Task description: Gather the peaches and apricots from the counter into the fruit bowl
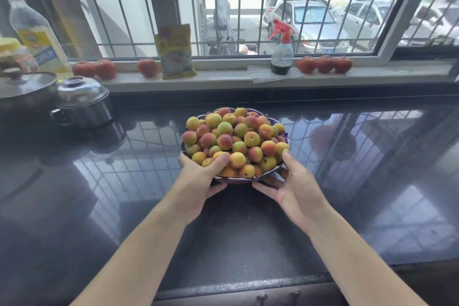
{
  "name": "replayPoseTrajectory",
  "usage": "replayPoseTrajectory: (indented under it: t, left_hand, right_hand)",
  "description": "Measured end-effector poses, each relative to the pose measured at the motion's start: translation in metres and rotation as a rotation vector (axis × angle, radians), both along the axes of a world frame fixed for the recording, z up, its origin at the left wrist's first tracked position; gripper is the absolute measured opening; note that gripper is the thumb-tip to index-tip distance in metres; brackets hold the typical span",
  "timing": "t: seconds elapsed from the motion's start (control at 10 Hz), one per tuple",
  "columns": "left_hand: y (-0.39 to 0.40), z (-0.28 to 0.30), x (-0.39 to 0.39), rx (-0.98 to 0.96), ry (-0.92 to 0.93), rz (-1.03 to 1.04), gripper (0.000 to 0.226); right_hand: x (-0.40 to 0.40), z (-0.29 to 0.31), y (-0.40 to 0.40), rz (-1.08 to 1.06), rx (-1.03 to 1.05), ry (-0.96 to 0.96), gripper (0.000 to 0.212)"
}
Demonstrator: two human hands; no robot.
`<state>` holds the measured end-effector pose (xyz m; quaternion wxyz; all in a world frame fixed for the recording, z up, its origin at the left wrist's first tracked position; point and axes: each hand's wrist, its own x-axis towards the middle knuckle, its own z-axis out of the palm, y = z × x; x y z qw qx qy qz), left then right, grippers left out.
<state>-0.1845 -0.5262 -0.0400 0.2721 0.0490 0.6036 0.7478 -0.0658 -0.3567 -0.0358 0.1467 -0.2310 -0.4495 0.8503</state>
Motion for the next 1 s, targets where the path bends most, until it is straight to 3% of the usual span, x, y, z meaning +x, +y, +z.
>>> replayPoseTrajectory:
  t: [0.1, 0.2, 0.3, 0.6, 0.9, 1.0]
  left_hand:
    - [0.006, 0.005, -0.015, 0.064, -0.056, -0.019, 0.127]
    - [0.020, 0.008, -0.039, 0.083, -0.120, -0.057, 0.069]
    - [0.041, 0.003, -0.071, 0.084, -0.138, -0.046, 0.055]
    - [0.106, -0.010, -0.150, 0.097, -0.166, -0.041, 0.098]
    - [0.112, 0.000, -0.142, 0.033, -0.178, -0.042, 0.070]
    - [0.102, 0.017, -0.141, -0.121, -0.139, -0.007, 0.059]
  right_hand:
    - [-0.014, 0.000, 0.005, -0.005, -0.008, 0.021, 0.027]
    - [-0.036, 0.003, 0.017, -0.025, -0.013, 0.019, 0.029]
    - [-0.067, 0.009, 0.036, -0.045, -0.006, -0.021, 0.034]
    - [-0.139, 0.023, 0.089, -0.083, 0.093, -0.132, 0.053]
    - [-0.141, 0.032, 0.095, -0.043, 0.067, -0.202, 0.050]
    - [-0.129, 0.062, 0.086, -0.146, 0.162, -0.271, 0.026]
